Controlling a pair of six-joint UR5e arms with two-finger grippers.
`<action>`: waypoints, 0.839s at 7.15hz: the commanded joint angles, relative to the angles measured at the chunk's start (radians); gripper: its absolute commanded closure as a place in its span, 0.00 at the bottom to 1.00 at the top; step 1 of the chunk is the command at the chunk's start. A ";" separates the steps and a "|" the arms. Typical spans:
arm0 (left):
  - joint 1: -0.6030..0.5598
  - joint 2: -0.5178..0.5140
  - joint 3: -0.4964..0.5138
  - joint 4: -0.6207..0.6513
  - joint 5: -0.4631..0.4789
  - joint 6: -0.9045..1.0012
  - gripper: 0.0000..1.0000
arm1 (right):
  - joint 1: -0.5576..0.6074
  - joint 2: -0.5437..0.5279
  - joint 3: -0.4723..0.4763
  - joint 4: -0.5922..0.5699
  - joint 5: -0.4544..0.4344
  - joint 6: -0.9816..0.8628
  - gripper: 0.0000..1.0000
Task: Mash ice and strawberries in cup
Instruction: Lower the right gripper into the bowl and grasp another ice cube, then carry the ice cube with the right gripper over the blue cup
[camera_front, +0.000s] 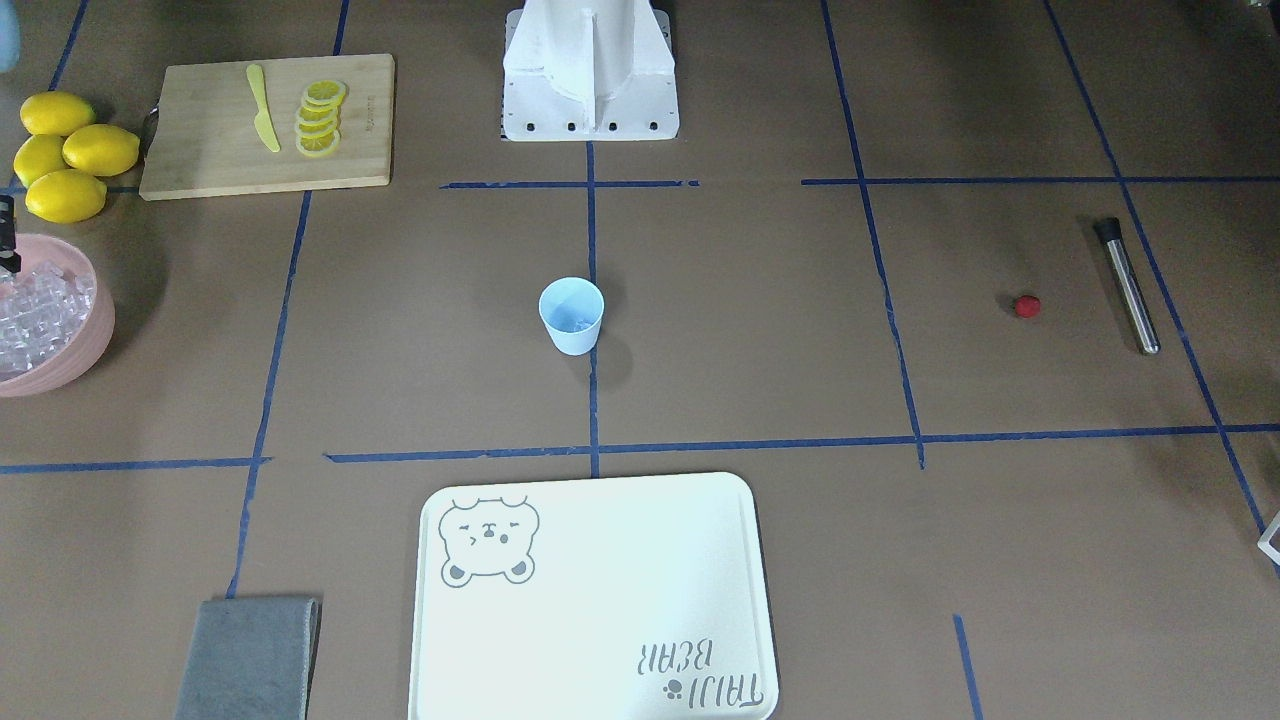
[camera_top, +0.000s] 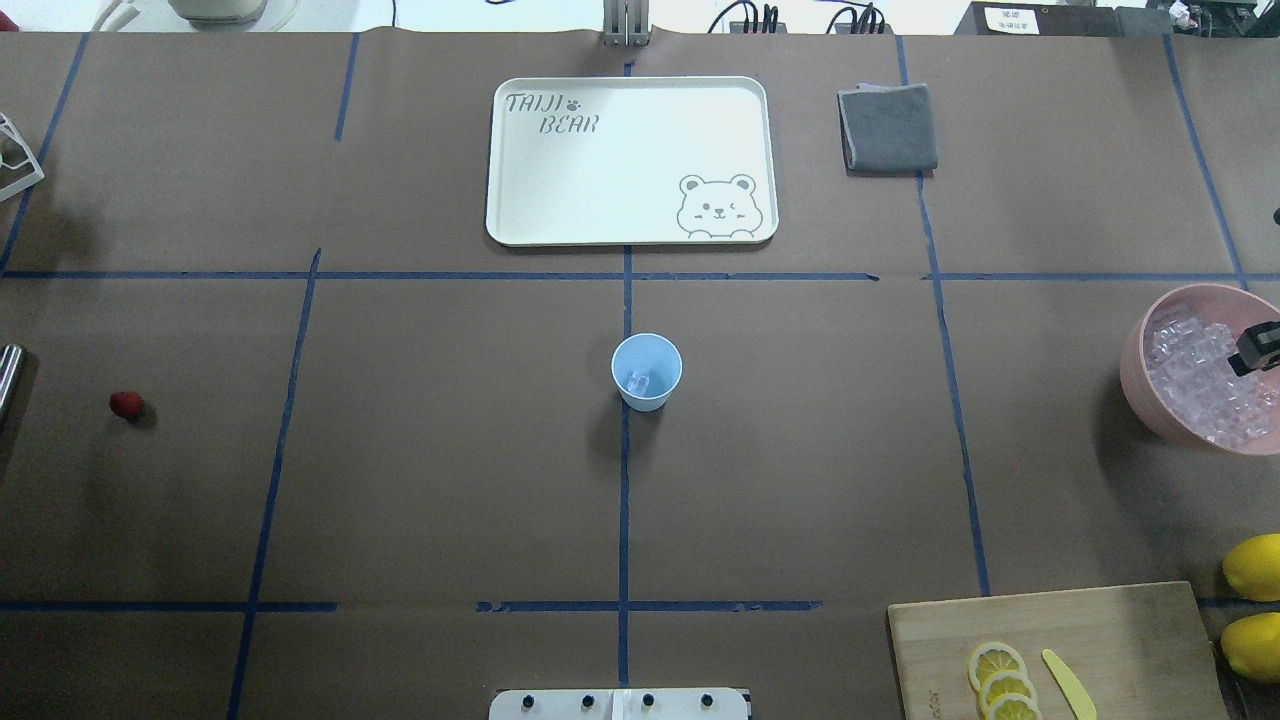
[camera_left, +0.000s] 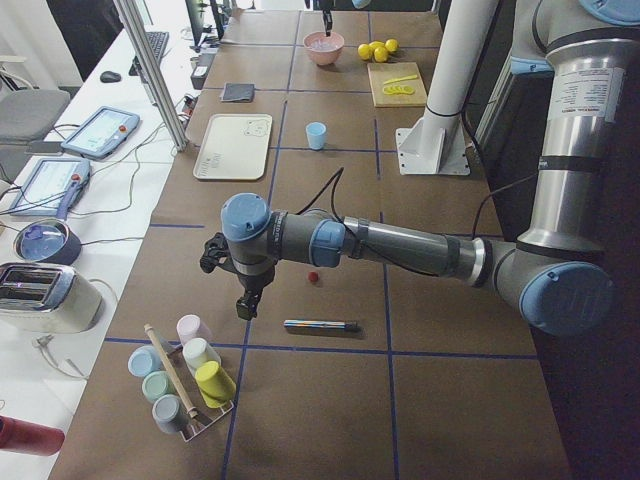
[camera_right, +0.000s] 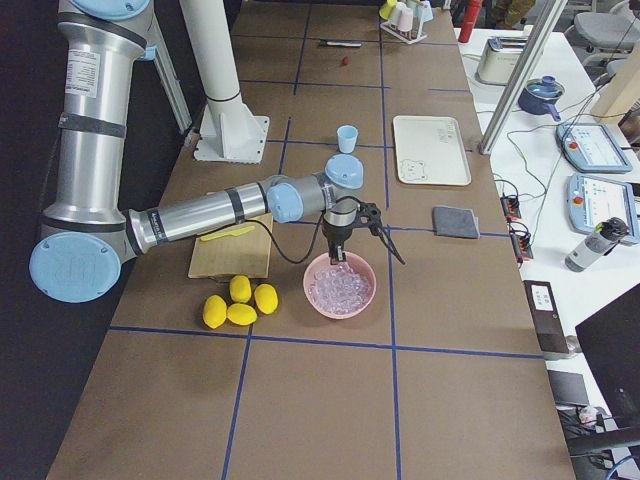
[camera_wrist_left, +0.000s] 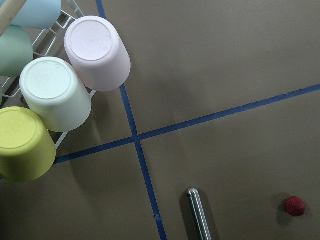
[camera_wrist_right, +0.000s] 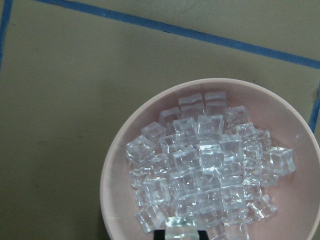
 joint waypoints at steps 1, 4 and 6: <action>0.001 0.000 -0.008 0.000 0.000 -0.016 0.00 | 0.025 0.147 0.113 -0.176 0.031 0.019 1.00; 0.001 0.001 -0.008 0.001 0.000 -0.016 0.00 | -0.210 0.566 0.022 -0.330 0.051 0.361 1.00; 0.001 0.001 -0.008 0.004 0.000 -0.016 0.00 | -0.384 0.720 -0.071 -0.323 -0.074 0.558 1.00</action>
